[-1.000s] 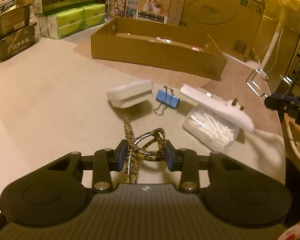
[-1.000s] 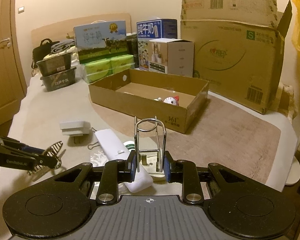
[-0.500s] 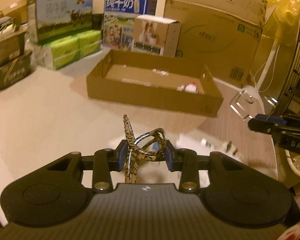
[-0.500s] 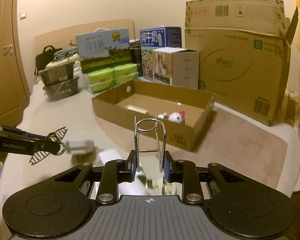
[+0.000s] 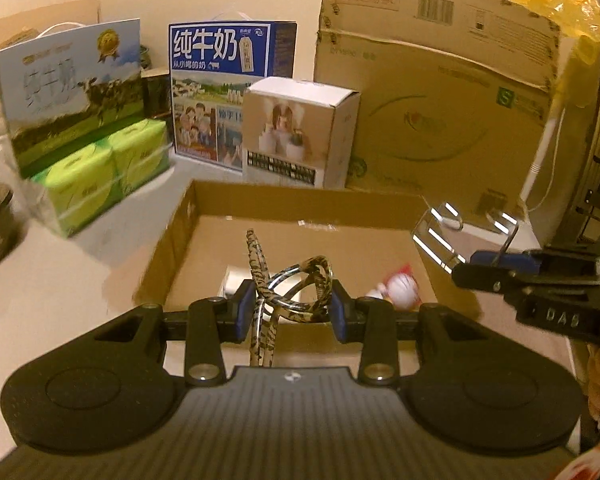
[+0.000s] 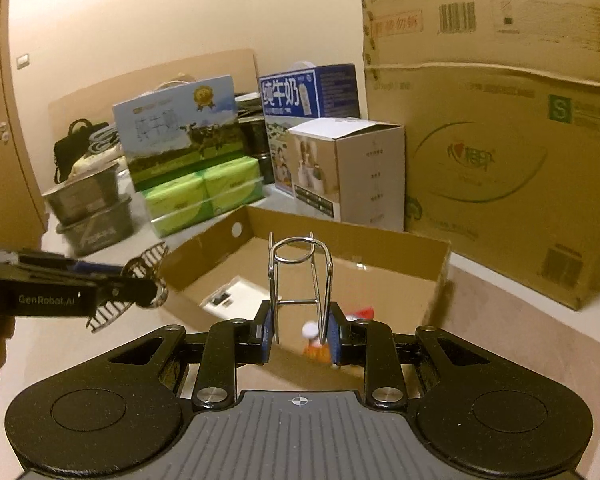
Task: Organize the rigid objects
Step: 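Carry the strap in the left tool while the right tool carries the wire stand to the box, then open the left tool inside the box while the right tool releases the wire stand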
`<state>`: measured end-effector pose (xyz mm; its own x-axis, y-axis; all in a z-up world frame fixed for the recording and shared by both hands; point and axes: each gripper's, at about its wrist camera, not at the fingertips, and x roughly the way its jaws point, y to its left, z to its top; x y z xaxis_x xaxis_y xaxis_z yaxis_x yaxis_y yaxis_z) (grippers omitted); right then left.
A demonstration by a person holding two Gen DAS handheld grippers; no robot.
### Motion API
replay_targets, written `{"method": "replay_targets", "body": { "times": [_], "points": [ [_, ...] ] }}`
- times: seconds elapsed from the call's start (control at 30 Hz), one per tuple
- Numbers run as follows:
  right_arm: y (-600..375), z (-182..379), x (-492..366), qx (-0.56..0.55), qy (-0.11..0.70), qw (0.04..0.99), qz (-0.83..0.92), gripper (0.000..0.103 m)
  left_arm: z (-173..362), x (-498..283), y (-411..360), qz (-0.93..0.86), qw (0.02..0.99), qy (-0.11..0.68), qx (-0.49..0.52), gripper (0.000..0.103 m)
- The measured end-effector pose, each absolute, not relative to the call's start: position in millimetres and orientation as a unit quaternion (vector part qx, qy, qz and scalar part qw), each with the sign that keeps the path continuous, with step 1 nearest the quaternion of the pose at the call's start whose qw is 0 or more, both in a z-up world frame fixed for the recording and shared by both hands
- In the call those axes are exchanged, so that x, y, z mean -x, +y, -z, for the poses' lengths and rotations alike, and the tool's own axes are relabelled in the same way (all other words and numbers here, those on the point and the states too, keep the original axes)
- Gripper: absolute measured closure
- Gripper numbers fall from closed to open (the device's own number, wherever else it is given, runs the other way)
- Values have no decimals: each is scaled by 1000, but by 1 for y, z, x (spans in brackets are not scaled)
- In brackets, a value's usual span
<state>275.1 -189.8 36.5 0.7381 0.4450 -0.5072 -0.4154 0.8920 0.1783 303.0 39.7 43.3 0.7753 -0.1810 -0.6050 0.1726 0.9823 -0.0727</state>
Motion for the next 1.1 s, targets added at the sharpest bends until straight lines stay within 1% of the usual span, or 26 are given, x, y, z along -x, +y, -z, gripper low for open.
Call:
{"method": "replay_targets", "body": {
  "times": [0.23, 0.47, 1.1],
  "points": [
    [-174, -22, -326, -30, 306, 924, -228, 76, -30, -359, 47, 92, 937, 336, 12, 68],
    [-165, 0, -351, -39, 332, 915, -226, 76, -8, -386, 48, 82, 933, 351, 9, 69],
    [-154, 2, -359, -47, 331, 915, -225, 76, -19, -351, 74, 59, 941, 332, 27, 68]
  ]
}}
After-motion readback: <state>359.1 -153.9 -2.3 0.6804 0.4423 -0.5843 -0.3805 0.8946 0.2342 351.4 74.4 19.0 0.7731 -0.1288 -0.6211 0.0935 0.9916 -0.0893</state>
